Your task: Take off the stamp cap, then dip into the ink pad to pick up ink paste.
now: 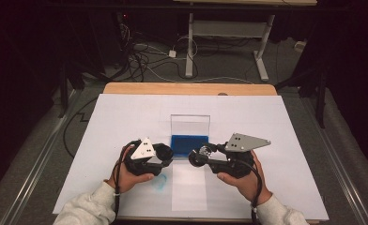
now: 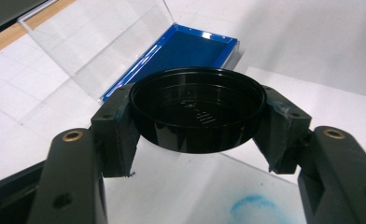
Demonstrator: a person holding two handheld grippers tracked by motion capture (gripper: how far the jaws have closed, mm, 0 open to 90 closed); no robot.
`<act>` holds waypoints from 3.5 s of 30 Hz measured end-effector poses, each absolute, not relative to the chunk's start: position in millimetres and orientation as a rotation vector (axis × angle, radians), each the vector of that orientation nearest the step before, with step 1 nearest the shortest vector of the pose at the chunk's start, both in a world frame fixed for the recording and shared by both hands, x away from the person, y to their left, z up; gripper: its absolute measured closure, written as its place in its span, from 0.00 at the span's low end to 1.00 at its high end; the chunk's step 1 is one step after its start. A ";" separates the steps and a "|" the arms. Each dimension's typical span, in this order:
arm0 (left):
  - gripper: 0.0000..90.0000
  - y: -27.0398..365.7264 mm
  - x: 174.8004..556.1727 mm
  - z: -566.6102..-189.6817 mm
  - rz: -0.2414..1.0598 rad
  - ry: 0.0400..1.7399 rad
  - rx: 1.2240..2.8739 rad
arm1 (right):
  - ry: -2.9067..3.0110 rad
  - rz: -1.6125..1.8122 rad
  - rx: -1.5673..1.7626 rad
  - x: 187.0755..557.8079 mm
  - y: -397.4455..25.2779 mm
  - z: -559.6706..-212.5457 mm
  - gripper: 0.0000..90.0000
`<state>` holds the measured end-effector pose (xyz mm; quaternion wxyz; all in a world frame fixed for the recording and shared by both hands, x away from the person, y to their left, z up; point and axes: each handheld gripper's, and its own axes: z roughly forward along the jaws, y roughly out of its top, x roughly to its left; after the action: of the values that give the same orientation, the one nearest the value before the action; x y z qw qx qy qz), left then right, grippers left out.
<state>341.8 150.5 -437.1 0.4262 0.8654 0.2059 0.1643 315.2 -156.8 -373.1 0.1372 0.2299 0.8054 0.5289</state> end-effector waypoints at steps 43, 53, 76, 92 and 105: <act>0.41 217.7 305.6 -451.9 0.399 0.640 2.114 | 2.261 1.353 0.833 321.2 -218.3 -376.3 0.63; 0.41 216.4 306.9 -454.6 0.382 0.646 2.104 | 2.265 1.338 0.840 325.1 -219.0 -377.4 0.63; 0.41 217.6 307.1 -455.4 0.404 0.656 2.155 | 2.255 1.342 0.816 339.7 -210.2 -357.1 0.63; 0.41 219.0 307.3 -455.4 0.402 0.684 2.140 | 2.432 1.243 0.709 378.0 -140.7 -353.1 0.63; 0.41 220.3 306.4 -454.5 0.400 0.680 2.138 | 2.519 1.154 0.715 404.9 -104.1 -376.4 0.63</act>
<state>306.4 220.3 -454.5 0.4180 0.8523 0.2709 0.1595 404.9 -104.1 -376.4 0.1397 0.2474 0.8717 0.3992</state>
